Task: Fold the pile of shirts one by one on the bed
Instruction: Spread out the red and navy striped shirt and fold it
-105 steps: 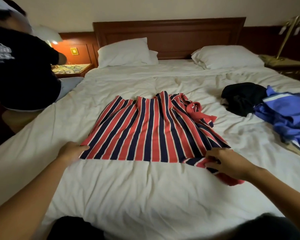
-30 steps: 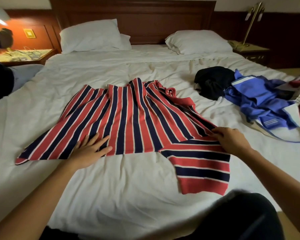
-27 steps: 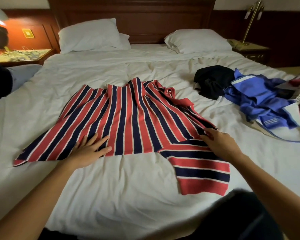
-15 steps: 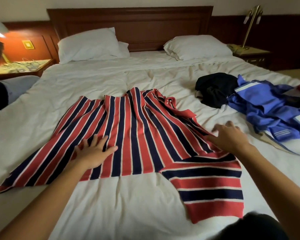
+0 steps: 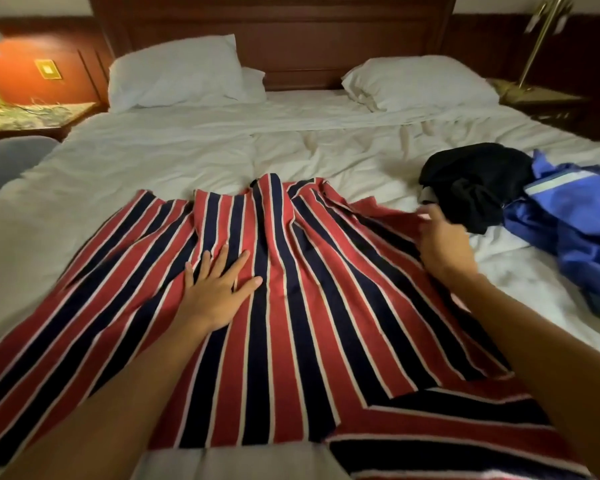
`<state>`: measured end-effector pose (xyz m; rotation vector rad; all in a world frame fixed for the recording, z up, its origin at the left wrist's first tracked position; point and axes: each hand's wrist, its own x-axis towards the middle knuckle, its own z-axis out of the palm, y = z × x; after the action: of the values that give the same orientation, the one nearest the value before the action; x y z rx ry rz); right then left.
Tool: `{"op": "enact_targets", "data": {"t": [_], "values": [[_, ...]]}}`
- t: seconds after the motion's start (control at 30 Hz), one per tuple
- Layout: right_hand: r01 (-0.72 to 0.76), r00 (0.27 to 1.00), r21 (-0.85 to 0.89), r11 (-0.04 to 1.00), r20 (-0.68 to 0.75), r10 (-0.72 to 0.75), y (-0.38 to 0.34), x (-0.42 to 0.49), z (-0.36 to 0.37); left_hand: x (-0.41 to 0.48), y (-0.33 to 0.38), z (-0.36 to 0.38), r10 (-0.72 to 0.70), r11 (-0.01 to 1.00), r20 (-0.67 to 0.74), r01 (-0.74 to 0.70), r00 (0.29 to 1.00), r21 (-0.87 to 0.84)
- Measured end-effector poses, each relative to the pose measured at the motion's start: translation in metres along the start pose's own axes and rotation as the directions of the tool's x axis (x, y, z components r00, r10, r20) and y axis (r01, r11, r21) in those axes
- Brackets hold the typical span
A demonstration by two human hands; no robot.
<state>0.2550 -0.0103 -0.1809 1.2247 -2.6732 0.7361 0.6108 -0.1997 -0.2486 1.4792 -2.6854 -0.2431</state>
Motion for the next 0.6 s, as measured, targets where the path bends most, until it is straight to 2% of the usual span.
{"op": "enact_targets", "data": {"t": [0.07, 0.13, 0.27, 0.33, 0.4, 0.47, 0.53, 0.6], "values": [[-0.195, 0.980, 0.016, 0.981, 0.041, 0.194, 0.039, 0.009, -0.012, 0.004, -0.002, 0.004, 0.003, 1.000, -0.026, -0.004, 1.000, -0.005], [-0.262, 0.950, -0.088, 0.961, 0.151, 0.273, 0.060, 0.008, -0.021, 0.006, -0.003, 0.006, 0.009, 1.000, -0.036, -0.009, 0.999, 0.002], [-0.132, 0.982, -0.145, 0.981, 0.116, 0.149, 0.038, 0.004, -0.014, 0.007, -0.004, 0.007, 0.009, 1.000, -0.042, -0.008, 0.999, 0.009], [-0.050, 0.981, -0.139, 0.989, 0.179, 0.075, 0.018, 0.010, -0.001, 0.009, -0.005, 0.006, 0.014, 1.000, -0.047, -0.013, 0.999, 0.007], [-0.036, 0.958, -0.165, 0.986, 0.275, 0.081, 0.005, 0.018, 0.014, 0.012, -0.007, 0.004, 0.019, 1.000, -0.058, -0.019, 0.998, 0.012], [-0.052, 0.942, -0.246, 0.968, 0.309, 0.130, 0.001, 0.024, 0.027, 0.017, -0.009, 0.002, 0.028, 0.999, -0.076, -0.027, 0.997, 0.020], [-0.050, 0.969, -0.312, 0.949, 0.216, 0.122, -0.002, 0.031, 0.038, 0.025, -0.012, 0.000, 0.041, 0.999, -0.110, -0.039, 0.993, 0.019], [0.015, 1.000, -0.225, 0.974, -0.006, -0.017, -0.011, 0.044, 0.048, 0.038, -0.017, -0.001, 0.049, 0.999, -0.140, -0.048, 0.989, 0.010]]}}
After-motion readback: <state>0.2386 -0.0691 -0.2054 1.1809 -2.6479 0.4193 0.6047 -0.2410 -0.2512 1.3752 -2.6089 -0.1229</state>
